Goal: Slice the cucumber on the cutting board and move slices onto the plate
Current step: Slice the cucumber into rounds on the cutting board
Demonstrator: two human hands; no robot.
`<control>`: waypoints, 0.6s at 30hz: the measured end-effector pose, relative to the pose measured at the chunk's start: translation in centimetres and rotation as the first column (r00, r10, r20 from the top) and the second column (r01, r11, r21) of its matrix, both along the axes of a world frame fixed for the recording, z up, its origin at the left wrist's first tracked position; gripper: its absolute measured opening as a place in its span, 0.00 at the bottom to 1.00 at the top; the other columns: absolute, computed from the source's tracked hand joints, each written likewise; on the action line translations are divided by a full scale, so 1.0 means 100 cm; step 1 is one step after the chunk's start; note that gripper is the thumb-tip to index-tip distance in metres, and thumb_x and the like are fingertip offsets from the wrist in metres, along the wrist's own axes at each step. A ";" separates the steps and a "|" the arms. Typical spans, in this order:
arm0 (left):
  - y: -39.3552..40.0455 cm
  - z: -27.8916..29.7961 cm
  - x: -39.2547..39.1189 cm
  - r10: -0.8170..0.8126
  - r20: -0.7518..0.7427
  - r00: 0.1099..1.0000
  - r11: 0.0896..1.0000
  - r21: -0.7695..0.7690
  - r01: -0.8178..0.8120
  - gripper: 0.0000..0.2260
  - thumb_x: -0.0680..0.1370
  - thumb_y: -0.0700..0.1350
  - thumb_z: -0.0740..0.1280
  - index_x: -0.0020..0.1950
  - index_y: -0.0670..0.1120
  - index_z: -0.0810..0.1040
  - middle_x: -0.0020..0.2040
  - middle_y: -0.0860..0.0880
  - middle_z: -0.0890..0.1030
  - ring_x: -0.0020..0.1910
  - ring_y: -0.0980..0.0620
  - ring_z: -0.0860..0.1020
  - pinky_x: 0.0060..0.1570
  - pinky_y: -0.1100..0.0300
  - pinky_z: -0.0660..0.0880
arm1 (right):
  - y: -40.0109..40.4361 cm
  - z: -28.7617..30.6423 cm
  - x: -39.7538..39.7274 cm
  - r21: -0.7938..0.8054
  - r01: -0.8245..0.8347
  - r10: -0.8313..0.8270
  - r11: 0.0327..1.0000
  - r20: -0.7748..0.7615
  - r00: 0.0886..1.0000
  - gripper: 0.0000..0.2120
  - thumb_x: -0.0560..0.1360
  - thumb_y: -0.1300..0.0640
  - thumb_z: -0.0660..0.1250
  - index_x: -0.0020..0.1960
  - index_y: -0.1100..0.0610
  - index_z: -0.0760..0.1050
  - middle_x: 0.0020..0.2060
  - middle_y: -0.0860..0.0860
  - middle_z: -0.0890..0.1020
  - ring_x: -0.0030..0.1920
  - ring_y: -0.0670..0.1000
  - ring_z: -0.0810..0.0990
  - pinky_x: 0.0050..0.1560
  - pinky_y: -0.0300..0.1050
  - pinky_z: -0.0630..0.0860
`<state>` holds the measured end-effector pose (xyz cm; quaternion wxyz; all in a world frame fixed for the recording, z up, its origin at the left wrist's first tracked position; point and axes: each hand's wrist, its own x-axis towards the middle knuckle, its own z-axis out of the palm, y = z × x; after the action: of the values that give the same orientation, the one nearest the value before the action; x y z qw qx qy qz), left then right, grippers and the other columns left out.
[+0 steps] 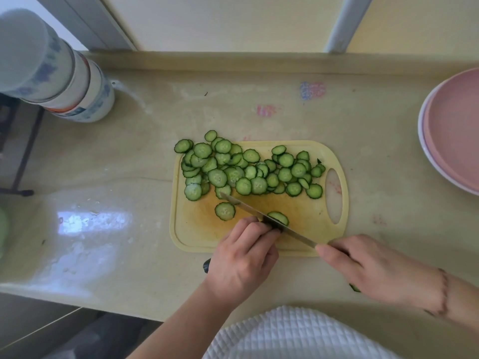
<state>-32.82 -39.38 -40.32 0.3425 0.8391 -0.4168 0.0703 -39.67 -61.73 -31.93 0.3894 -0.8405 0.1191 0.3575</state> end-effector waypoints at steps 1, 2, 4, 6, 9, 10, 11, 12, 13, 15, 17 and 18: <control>0.000 0.001 0.000 -0.001 -0.002 1.000 1.000 0.000 0.001 0.06 0.77 0.34 0.69 0.53 0.38 0.84 0.51 0.47 0.77 0.48 0.42 0.80 0.47 0.52 0.79 | 0.000 -0.002 0.001 0.003 0.006 -0.006 1.000 -0.001 1.000 0.29 0.72 0.29 0.49 0.32 0.54 0.62 0.24 0.47 0.64 0.25 0.45 0.63 0.29 0.45 0.66; 0.000 0.001 0.000 0.000 -0.004 1.000 1.000 0.006 0.000 0.06 0.78 0.34 0.69 0.52 0.37 0.84 0.51 0.47 0.77 0.47 0.42 0.80 0.47 0.53 0.79 | 0.000 -0.003 0.002 0.005 0.010 -0.010 1.000 -0.002 1.000 0.29 0.72 0.28 0.49 0.32 0.54 0.62 0.24 0.47 0.64 0.25 0.45 0.64 0.29 0.46 0.66; 0.001 0.002 0.000 -0.004 -0.007 1.000 1.000 0.026 0.004 0.06 0.79 0.35 0.68 0.52 0.37 0.84 0.52 0.46 0.76 0.48 0.43 0.80 0.47 0.54 0.78 | -0.003 -0.001 0.001 0.012 0.016 -0.016 1.000 0.002 1.000 0.31 0.71 0.25 0.48 0.32 0.53 0.61 0.24 0.47 0.64 0.26 0.45 0.63 0.29 0.47 0.66; 0.003 0.003 -0.001 -0.009 -0.005 1.000 0.999 0.040 0.009 0.06 0.79 0.35 0.68 0.52 0.37 0.85 0.52 0.46 0.77 0.48 0.43 0.79 0.47 0.55 0.78 | -0.006 0.005 -0.001 0.033 0.028 -0.028 0.999 -0.003 1.000 0.33 0.69 0.23 0.48 0.32 0.54 0.61 0.24 0.48 0.63 0.26 0.46 0.62 0.28 0.45 0.63; 0.004 0.004 0.000 -0.002 -0.005 1.000 0.999 0.040 0.002 0.05 0.79 0.34 0.69 0.52 0.37 0.85 0.50 0.44 0.82 0.48 0.43 0.80 0.48 0.55 0.79 | -0.011 0.017 -0.004 0.068 0.045 -0.044 0.997 -0.014 0.999 0.34 0.68 0.23 0.49 0.33 0.57 0.61 0.24 0.47 0.63 0.26 0.45 0.60 0.28 0.41 0.61; 0.003 0.005 0.000 0.000 -0.006 1.000 0.999 0.033 0.000 0.05 0.78 0.34 0.70 0.51 0.37 0.85 0.50 0.44 0.82 0.48 0.43 0.80 0.48 0.55 0.79 | -0.012 0.020 -0.005 0.065 0.042 -0.041 0.997 -0.011 0.999 0.35 0.68 0.23 0.49 0.34 0.57 0.61 0.24 0.47 0.62 0.27 0.44 0.60 0.29 0.41 0.61; 0.003 0.005 0.000 0.003 -0.007 1.000 1.000 0.030 -0.003 0.05 0.77 0.33 0.71 0.51 0.37 0.85 0.50 0.44 0.82 0.48 0.43 0.81 0.48 0.55 0.79 | -0.013 0.022 -0.006 0.060 0.037 -0.037 0.997 -0.006 0.999 0.35 0.68 0.23 0.49 0.35 0.58 0.61 0.25 0.47 0.62 0.27 0.44 0.60 0.29 0.41 0.61; 0.003 0.005 0.000 0.006 -0.008 1.000 0.999 0.032 -0.006 0.05 0.77 0.33 0.71 0.51 0.37 0.85 0.50 0.44 0.83 0.48 0.44 0.81 0.48 0.55 0.79 | -0.013 0.024 -0.007 0.055 0.034 -0.034 0.998 -0.001 0.999 0.35 0.68 0.23 0.49 0.35 0.57 0.60 0.25 0.47 0.62 0.27 0.45 0.60 0.29 0.40 0.61; 0.002 0.005 0.000 0.008 -0.010 1.000 0.999 0.033 -0.008 0.05 0.76 0.33 0.72 0.51 0.37 0.85 0.49 0.44 0.83 0.48 0.44 0.81 0.47 0.54 0.79 | -0.013 0.024 -0.007 0.048 0.030 -0.030 0.998 0.006 1.000 0.35 0.68 0.23 0.49 0.35 0.57 0.60 0.25 0.48 0.62 0.27 0.45 0.60 0.29 0.40 0.60; 0.003 0.004 0.000 0.009 -0.011 1.000 1.000 0.030 -0.009 0.05 0.77 0.33 0.72 0.51 0.37 0.85 0.49 0.44 0.83 0.48 0.43 0.81 0.47 0.54 0.79 | -0.013 0.024 -0.008 0.031 0.020 -0.020 0.999 0.012 1.000 0.35 0.68 0.23 0.48 0.34 0.58 0.60 0.25 0.48 0.63 0.27 0.45 0.61 0.29 0.39 0.61; 0.002 0.003 -0.001 0.009 -0.012 1.000 1.000 0.029 -0.009 0.05 0.77 0.33 0.71 0.51 0.37 0.85 0.49 0.44 0.83 0.48 0.43 0.81 0.47 0.53 0.79 | -0.013 0.023 -0.009 0.020 0.016 -0.016 1.000 0.003 1.000 0.35 0.68 0.23 0.48 0.35 0.58 0.60 0.25 0.48 0.63 0.27 0.45 0.62 0.29 0.40 0.62; 0.002 0.003 -0.001 0.009 -0.013 1.000 0.999 0.031 -0.009 0.05 0.77 0.34 0.71 0.51 0.37 0.85 0.50 0.44 0.83 0.48 0.43 0.81 0.47 0.53 0.79 | -0.013 0.023 -0.008 0.024 0.018 -0.018 1.000 -0.007 1.000 0.35 0.68 0.23 0.48 0.35 0.57 0.60 0.25 0.48 0.63 0.27 0.45 0.62 0.29 0.40 0.62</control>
<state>-32.91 -39.19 -40.02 0.3321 0.8465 -0.4117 0.0599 -40.48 -63.05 -29.61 0.4022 -0.8334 0.1238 0.3583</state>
